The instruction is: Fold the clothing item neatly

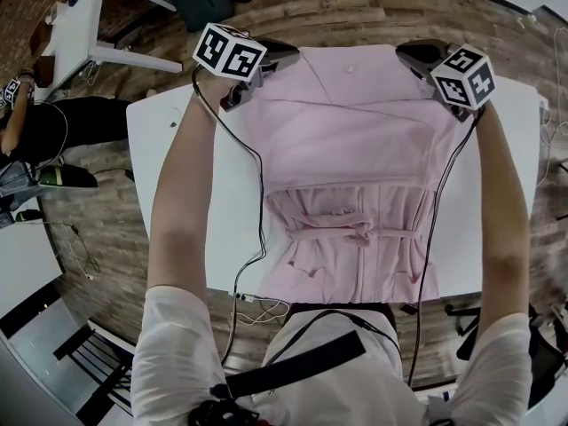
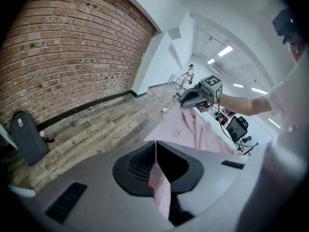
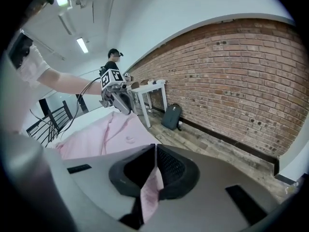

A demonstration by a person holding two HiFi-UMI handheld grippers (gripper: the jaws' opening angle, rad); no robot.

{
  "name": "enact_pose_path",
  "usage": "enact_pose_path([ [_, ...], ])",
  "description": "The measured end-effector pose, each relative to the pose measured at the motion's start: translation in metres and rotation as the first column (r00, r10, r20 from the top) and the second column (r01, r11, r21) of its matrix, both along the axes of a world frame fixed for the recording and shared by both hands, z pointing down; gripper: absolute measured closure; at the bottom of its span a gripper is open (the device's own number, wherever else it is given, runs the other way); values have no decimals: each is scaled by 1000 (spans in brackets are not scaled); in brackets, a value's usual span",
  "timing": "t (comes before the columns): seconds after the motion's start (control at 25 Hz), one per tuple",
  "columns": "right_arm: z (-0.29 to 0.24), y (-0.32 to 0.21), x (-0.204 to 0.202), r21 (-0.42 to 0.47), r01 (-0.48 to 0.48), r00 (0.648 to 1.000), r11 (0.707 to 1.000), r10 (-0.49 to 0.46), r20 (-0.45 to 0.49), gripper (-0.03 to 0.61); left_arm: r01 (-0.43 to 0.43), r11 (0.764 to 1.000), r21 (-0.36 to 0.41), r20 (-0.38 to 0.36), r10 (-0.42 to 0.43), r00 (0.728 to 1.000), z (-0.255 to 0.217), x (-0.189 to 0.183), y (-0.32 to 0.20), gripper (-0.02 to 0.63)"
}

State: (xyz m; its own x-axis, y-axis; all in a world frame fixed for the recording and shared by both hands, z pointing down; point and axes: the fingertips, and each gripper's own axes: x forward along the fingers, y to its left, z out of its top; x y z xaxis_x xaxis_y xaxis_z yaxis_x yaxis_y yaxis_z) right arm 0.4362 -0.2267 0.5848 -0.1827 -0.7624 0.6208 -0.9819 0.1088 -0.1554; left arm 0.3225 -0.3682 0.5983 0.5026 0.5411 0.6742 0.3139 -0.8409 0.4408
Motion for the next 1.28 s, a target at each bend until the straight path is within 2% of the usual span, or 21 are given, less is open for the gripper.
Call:
enact_pose_path([
  [0.36, -43, 20, -24, 93, 32, 998, 995, -27, -60, 561, 24, 998, 49, -161, -16, 987, -46, -23, 14, 597],
  [0.48, -52, 31, -35, 119, 44, 995, 992, -33, -96, 561, 45, 993, 107, -227, -20, 974, -60, -34, 22, 597],
  [0.64, -58, 46, -53, 133, 71, 981, 988, -46, -187, 561, 83, 980, 182, -308, -24, 951, -72, -52, 40, 597],
  [0.76, -59, 57, -70, 147, 86, 965, 985, -46, -258, 561, 125, 961, 246, -373, -25, 927, -79, -68, 57, 597],
  [0.92, -52, 75, -96, 161, 89, 948, 983, -34, -317, 561, 175, 914, 367, -446, 8, 895, -75, -92, 83, 597],
  [1.04, -42, 88, -113, 157, 91, 942, 983, -33, -334, 561, 211, 893, 397, -465, -3, 886, -62, -112, 101, 597],
  [1.16, -28, 101, -128, 122, 112, 933, 986, -62, -355, 561, 241, 900, 363, -440, -62, 896, -42, -134, 113, 595],
  [1.2, -22, 106, -133, 101, 122, 930, 987, -78, -360, 561, 254, 904, 345, -427, -90, 900, -35, -142, 116, 569],
  [1.24, -16, 112, -136, 80, 134, 927, 988, -96, -363, 557, 269, 906, 328, -416, -117, 902, -28, -150, 118, 512],
  [1.28, -11, 117, -137, 61, 144, 923, 988, -112, -367, 553, 283, 906, 314, -404, -142, 904, -22, -158, 120, 508],
])
